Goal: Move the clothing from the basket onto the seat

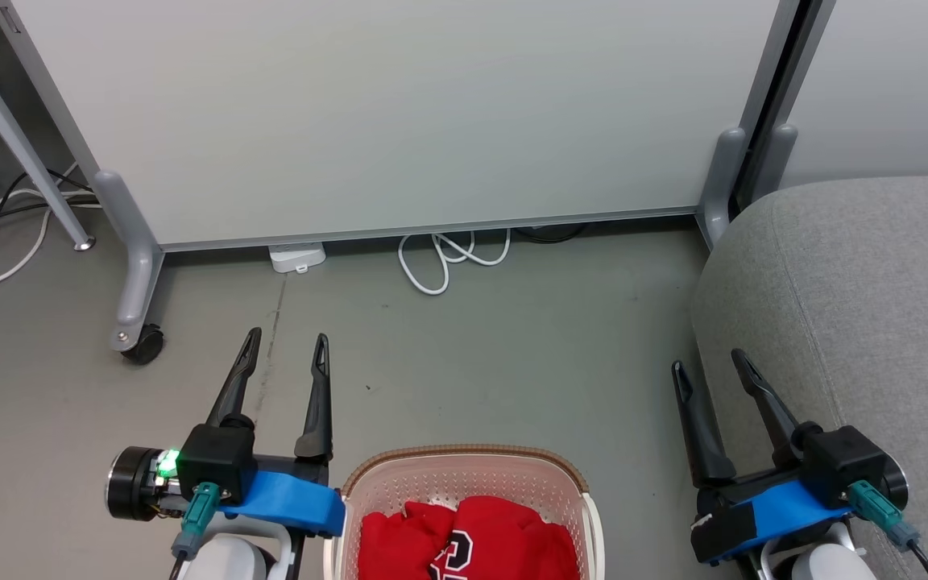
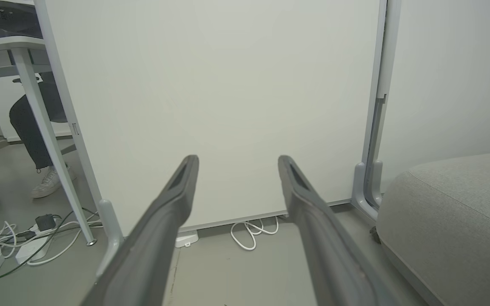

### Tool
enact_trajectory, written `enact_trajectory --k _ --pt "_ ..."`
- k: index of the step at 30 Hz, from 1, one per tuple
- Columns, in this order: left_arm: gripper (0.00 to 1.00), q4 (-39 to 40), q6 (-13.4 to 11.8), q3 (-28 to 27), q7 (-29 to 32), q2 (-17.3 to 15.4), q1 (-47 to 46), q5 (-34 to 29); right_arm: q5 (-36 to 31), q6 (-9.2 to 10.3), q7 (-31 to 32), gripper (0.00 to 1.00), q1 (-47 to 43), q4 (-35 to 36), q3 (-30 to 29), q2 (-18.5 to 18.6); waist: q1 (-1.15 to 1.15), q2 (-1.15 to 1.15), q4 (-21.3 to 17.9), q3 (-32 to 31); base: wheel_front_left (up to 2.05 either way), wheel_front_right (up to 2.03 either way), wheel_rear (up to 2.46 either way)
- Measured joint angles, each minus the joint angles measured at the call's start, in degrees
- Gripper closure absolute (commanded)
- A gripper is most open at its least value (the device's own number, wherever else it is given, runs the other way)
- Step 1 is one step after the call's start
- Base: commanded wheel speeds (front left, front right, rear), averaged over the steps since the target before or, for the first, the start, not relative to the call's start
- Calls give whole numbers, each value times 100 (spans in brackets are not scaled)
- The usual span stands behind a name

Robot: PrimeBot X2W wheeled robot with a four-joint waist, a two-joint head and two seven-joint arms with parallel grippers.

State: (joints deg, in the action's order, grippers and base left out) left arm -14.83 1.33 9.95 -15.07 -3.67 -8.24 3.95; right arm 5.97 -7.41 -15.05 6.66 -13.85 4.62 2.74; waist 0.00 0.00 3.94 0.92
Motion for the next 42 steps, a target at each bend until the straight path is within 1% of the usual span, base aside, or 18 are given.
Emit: enact_trajectory --k 20,22,33,42 --pt "0 -67 85 -107 0 49 0 -97 57 0 -1 0 24 -64 9 0 0 0 -1 -18 0 0 0" --pt "0 -156 132 -91 0 49 -12 -121 57 0 0 0 29 -63 11 0 0 0 -9 -4 0 0 0" --pt "0 -879 382 243 0 -87 -646 -370 7 -1 -1 0 289 27 0 1 0 0 -139 371 0 0 0" --pt "0 -1614 530 828 0 -197 -1416 -516 8 -1 -1 0 656 179 -16 4 0 0 -359 1000 0 0 0"
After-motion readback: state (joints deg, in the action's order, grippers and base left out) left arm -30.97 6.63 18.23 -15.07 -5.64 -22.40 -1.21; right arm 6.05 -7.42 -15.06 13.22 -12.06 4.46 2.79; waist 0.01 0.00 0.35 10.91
